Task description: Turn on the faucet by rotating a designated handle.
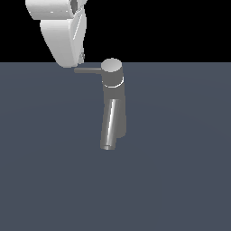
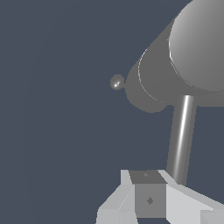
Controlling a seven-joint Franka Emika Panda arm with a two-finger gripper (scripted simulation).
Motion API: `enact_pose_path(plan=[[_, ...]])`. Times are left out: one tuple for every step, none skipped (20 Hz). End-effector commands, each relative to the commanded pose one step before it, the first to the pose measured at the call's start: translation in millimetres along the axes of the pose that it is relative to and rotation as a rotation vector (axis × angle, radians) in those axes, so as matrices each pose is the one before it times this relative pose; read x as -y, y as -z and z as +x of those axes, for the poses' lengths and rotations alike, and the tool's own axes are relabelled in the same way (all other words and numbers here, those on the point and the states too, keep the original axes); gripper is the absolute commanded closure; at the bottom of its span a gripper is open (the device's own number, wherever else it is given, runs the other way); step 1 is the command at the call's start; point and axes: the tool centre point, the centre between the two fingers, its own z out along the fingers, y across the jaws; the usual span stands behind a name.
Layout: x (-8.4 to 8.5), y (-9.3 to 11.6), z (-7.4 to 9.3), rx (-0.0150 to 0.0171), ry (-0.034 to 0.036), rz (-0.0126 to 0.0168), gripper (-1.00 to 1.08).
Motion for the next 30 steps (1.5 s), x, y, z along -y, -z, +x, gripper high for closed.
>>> enact_pose_path(plan=[[3.70, -4.92, 1.61, -0.00959, -0.02847, 0.00764, 1.08], [1.16, -1.64, 0.64, -0.00357, -0.00909, 0.00220, 1.08], [1.06, -1.51, 0.61, -0.00334, -0.00836, 0.00201, 1.08], [0.97, -1.39, 0.56, -0.00311, -0.00764, 0.00182, 1.08], [0.89, -1.27, 0.53, -0.00290, -0.00698, 0.00165, 1.08], [0.80, -1.15, 0.49, -0.00267, -0.00632, 0.00149, 1.08], [0.72, -1.04, 0.44, -0.00244, -0.00566, 0.00132, 1.08], [0.64, -0.93, 0.40, -0.00223, -0.00506, 0.00117, 1.08], [0.57, -0.83, 0.36, -0.00202, -0.00449, 0.00104, 1.08], [0.51, -0.73, 0.33, -0.00182, -0.00396, 0.00091, 1.08], [0.44, -0.64, 0.28, -0.00160, -0.00341, 0.00078, 1.08], [0.38, -0.55, 0.27, -0.00141, -0.00296, 0.00067, 1.08], [0.31, -0.47, 0.18, -0.00116, -0.00240, 0.00054, 1.08], [0.26, -0.37, 0.19, -0.00099, -0.00202, 0.00045, 1.08], [0.20, -0.29, 0.14, -0.00077, -0.00155, 0.00035, 1.08], [0.13, -0.21, 0.07, -0.00052, -0.00105, 0.00024, 1.08], [0.08, -0.13, 0.03, -0.00030, -0.00061, 0.00014, 1.08], [-0.01, -0.06, -0.12, 0.00000, 0.00000, 0.00000, 1.08], [0.00, 0.00, 0.00, 0.00000, 0.00000, 0.00000, 1.08], [0.00, 0.00, 0.00, 0.00000, 0.00000, 0.00000, 1.08], [0.00, 0.00, 0.00, 0.00000, 0.00000, 0.00000, 1.08], [0.00, 0.09, 0.17, 0.00000, 0.00000, 0.00000, 1.08], [-2.91, -0.02, -0.27, 0.00000, 0.00000, 0.00000, 1.08], [-2.90, -0.03, -0.03, -0.00030, -0.00038, 0.00005, 1.08], [-3.00, -0.02, -0.28, 0.00000, 0.00000, 0.00000, 1.08], [-3.05, -0.01, -0.28, 0.00000, 0.00000, 0.00000, 1.08], [-3.09, -0.01, -0.29, 0.00000, 0.00000, 0.00000, 1.08], [-3.09, 0.03, -0.10, -0.00035, -0.00030, 0.00017, 1.08], [-3.19, -0.01, -0.30, 0.00000, 0.00000, 0.00000, 1.08], [-3.23, -0.01, -0.30, 0.00000, 0.00000, 0.00000, 1.08]])
